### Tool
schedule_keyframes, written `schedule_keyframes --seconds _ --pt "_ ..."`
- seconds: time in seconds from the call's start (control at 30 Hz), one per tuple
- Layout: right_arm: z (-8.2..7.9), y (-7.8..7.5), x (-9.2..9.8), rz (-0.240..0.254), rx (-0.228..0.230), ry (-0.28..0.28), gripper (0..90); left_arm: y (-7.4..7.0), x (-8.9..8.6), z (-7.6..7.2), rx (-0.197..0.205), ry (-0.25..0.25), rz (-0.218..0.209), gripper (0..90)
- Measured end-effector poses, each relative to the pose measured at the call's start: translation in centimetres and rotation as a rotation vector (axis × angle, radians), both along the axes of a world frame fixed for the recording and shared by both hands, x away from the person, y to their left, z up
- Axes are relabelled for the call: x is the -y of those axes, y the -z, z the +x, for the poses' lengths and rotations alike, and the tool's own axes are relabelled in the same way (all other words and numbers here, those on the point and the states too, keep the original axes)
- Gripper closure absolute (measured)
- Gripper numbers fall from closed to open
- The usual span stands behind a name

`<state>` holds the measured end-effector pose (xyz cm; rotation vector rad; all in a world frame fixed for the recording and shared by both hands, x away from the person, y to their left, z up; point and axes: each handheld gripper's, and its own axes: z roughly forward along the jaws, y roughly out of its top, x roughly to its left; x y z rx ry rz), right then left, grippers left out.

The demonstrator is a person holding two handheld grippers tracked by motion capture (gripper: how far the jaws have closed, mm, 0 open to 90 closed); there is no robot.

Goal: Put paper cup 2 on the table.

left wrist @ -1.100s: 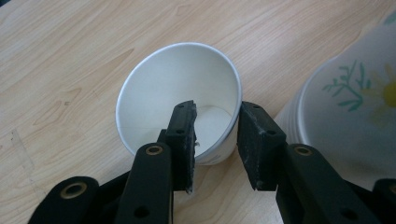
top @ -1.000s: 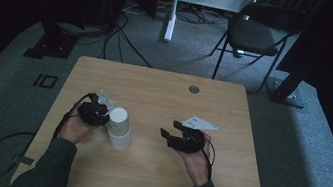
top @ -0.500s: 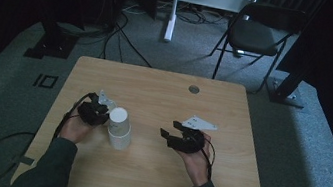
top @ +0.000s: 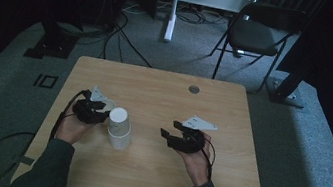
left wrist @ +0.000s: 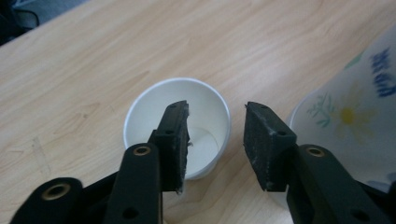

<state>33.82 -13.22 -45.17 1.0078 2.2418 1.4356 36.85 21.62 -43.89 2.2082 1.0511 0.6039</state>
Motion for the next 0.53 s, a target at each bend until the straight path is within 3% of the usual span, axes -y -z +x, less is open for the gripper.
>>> schedule_keyframes --seconds 0.2,0.53 --pt "0.0 0.0 0.0 0.0 0.001 0.002 38.2 -0.8 -0.7 -0.8 0.064 -0.046 -0.06 57.5" --pt "0.1 0.2 0.1 -0.007 -0.004 0.007 38.0 -2.8 -2.0 -3.6 0.227 -0.106 -0.24 51.1"
